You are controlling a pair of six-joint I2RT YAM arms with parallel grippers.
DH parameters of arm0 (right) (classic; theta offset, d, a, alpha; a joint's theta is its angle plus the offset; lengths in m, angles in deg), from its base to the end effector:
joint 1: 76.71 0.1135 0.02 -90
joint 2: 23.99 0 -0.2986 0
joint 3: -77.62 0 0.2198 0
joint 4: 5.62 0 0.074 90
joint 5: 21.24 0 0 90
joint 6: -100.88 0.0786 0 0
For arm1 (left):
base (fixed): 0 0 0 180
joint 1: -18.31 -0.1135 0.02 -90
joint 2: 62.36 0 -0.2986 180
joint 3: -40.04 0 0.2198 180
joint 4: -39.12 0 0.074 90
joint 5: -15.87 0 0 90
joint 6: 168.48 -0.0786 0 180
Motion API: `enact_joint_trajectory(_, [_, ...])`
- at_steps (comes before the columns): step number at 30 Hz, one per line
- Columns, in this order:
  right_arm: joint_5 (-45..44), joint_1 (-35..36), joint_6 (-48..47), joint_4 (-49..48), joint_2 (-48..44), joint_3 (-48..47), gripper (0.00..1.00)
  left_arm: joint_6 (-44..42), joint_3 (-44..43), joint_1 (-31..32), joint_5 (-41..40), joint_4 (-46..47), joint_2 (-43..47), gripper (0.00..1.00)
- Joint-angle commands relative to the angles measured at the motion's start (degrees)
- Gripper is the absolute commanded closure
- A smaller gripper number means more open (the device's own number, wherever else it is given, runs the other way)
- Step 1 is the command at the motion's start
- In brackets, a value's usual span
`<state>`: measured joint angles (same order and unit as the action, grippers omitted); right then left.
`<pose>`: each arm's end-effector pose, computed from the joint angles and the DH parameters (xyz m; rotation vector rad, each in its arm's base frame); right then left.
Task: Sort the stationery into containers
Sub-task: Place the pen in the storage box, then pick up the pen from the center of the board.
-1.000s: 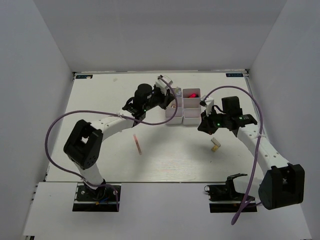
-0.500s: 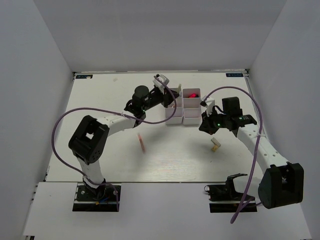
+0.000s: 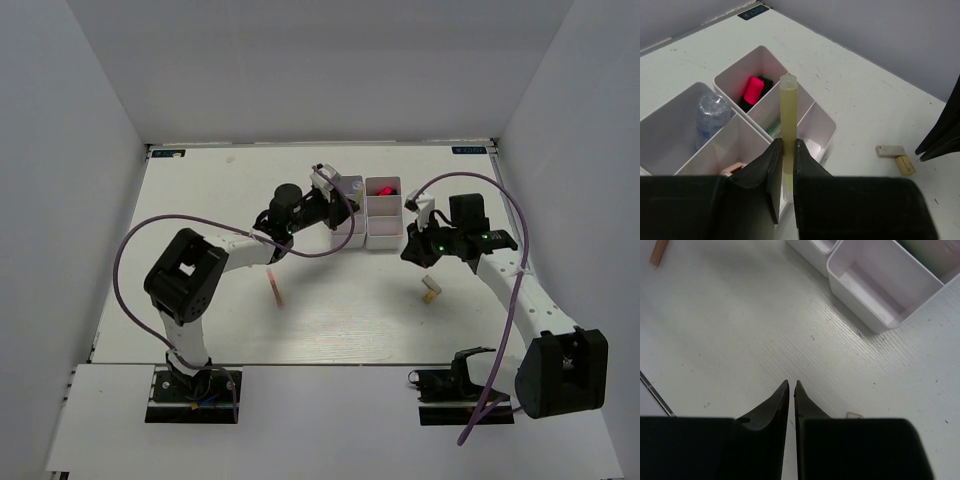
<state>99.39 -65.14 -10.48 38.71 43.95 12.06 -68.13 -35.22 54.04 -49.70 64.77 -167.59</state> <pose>0.2120 0.0843 0.2780 -0.8893 2.1294 0.5483 0.3333 -0.2798 0.2808 0.7046 1.5795 -0.9532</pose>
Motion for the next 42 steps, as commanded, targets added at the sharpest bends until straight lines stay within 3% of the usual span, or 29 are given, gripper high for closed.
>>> enact_joint_trajectory(1, [1.71,-0.85,-0.08,-0.72,-1.50,0.58,0.89,-0.15,-0.96,-0.22,-0.26,1.75,-1.20,1.00])
enact_joint_trajectory(11, [3.91,-2.87,-0.43,-0.37,-1.41,0.85,0.87,-1.38,-1.31,-0.22,-2.62,0.26,-5.33,1.00])
enact_joint_trajectory(19, [5.75,-3.93,-0.52,0.25,-1.41,0.49,0.85,-2.61,-0.35,-0.22,-4.29,-2.21,-3.41,0.45])
enact_joint_trajectory(23, [6.46,-4.19,-0.69,0.60,-1.50,0.32,0.83,-2.88,0.09,-0.04,-4.21,-2.91,-1.47,0.42])
enact_joint_trajectory(25, [6.98,-4.19,-0.96,0.95,-1.76,0.41,0.83,-2.53,0.79,-0.04,-4.21,-3.17,1.06,0.48])
enact_joint_trajectory(27, [7.07,-4.45,-1.05,0.95,-2.02,0.49,0.66,-2.44,1.93,1.01,-3.86,-4.48,4.66,0.64])
enact_joint_trajectory(28, [6.72,-4.45,-1.31,0.95,-2.11,0.41,0.47,-2.44,2.20,1.54,-4.38,-9.28,7.99,0.86])
enact_joint_trajectory(29, [6.55,-4.63,0.78,0.95,-2.03,0.32,0.10,-2.27,1.94,2.58,-8.74,-13.16,11.68,0.96])
enact_joint_trajectory(30, [6.37,-4.89,1.49,0.60,-2.11,0.32,0.09,-2.52,0.46,4.07,-11.48,-18.15,13.37,1.00])
enact_joint_trajectory(31, [6.28,-5.15,1.85,0.25,-2.20,0.41,0.09,-2.00,-0.60,6.09,-15.59,-36.22,15.04,1.00])
enact_joint_trajectory(32, [6.28,-5.51,2.20,-0.10,-1.94,0.41,0.09,2.26,-4.70,7.07,-26.16,-42.83,18.45,0.99])
enact_joint_trajectory(33, [6.63,-5.68,2.29,0.07,-1.94,0.49,0.09,4.66,-6.13,7.69,-36.28,-49.51,19.09,0.89])
enact_joint_trajectory(34, [6.98,-5.95,1.86,0.86,-1.50,0.06,0.26,7.64,-7.02,8.21,-40.38,-67.07,19.53,0.73])
enact_joint_trajectory(35, [7.68,-6.21,1.59,1.47,-1.06,-0.29,0.71,13.50,-6.68,8.13,-46.42,-70.99,21.10,0.51])
enact_joint_trajectory(36, [7.60,-6.21,2.81,1.65,-0.71,-1.25,1.00,18.95,-5.89,7.96,-50.40,-78.07,21.73,0.44])
enact_joint_trajectory(37, [7.77,-6.21,3.95,3.22,0.43,-2.31,1.00,23.01,-4.75,7.78,-52.79,-81.10,23.21,0.31])
enact_joint_trajectory(39, [8.13,-6.21,5.18,3.68,0.79,-3.37,1.00,27.68,1.31,7.61,-52.91,-82.10,25.59,0.24])
enact_joint_trajectory(40, [8.21,-6.21,5.54,3.42,0.96,-3.63,0.86,30.93,3.76,7.34,-52.64,-82.01,26.30,0.24])
enact_joint_trajectory(42, [8.13,-6.21,5.89,3.33,0.70,-3.99,0.40,38.98,5.10,6.99,-52.64,-83.76,25.70,0.25])
